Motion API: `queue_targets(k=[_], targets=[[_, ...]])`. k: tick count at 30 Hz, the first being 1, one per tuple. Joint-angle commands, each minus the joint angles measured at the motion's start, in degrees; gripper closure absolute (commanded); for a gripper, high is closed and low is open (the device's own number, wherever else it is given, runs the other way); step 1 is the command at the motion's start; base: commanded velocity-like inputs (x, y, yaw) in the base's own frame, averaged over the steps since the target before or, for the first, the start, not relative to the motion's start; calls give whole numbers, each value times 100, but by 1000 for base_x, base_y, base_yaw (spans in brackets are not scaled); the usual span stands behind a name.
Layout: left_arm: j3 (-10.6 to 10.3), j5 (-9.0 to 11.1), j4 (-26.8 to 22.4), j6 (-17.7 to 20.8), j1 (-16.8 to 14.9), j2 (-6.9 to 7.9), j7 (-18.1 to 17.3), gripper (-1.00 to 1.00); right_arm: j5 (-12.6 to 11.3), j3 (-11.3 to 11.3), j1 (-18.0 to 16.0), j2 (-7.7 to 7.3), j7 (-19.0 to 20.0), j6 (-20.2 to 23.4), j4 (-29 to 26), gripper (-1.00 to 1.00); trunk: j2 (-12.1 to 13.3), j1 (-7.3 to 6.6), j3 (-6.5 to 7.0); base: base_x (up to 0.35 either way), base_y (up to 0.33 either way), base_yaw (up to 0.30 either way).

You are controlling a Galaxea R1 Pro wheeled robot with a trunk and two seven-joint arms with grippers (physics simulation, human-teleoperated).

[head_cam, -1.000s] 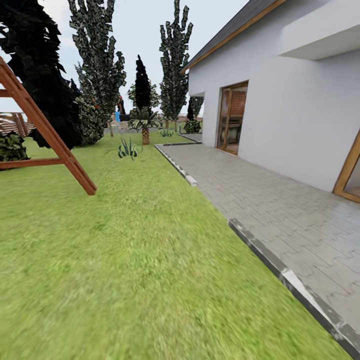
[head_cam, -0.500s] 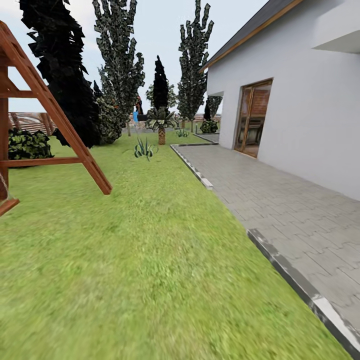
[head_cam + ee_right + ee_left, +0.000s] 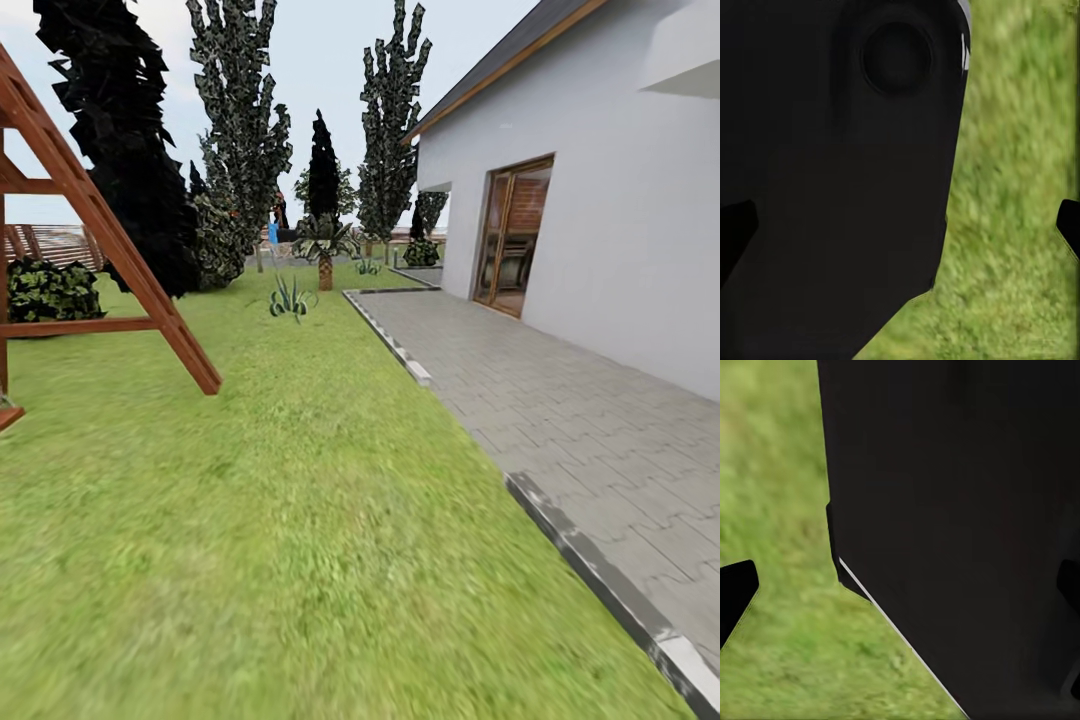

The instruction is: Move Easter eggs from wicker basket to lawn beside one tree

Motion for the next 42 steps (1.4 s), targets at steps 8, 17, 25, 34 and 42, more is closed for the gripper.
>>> queue_targets(k=[8,17,25,34,42], targets=[[4,2,-1,3,-1,1,-19,-100,46,2,-9,-1,9,2,10,-100,-2,3,-4,333,0,0],[4,3,-1,3,-1,1,-19,-100,46,2,-6,-1,9,2,10,-100,-2,3,-4,333,0,0],[4,3,-1,3,-1,2,-19,-100,45,2,-6,6,9,2,10,-100,-2,3,-4,333,0,73],[4,3,-1,3,-1,1,-19,-100,46,2,-7,4,9,2,10,-100,-2,3,-4,333,0,167],[4,3,-1,3,-1,1,-19,-100,46,2,-7,-1,9,2,10,-100,-2,3,-4,333,0,5]])
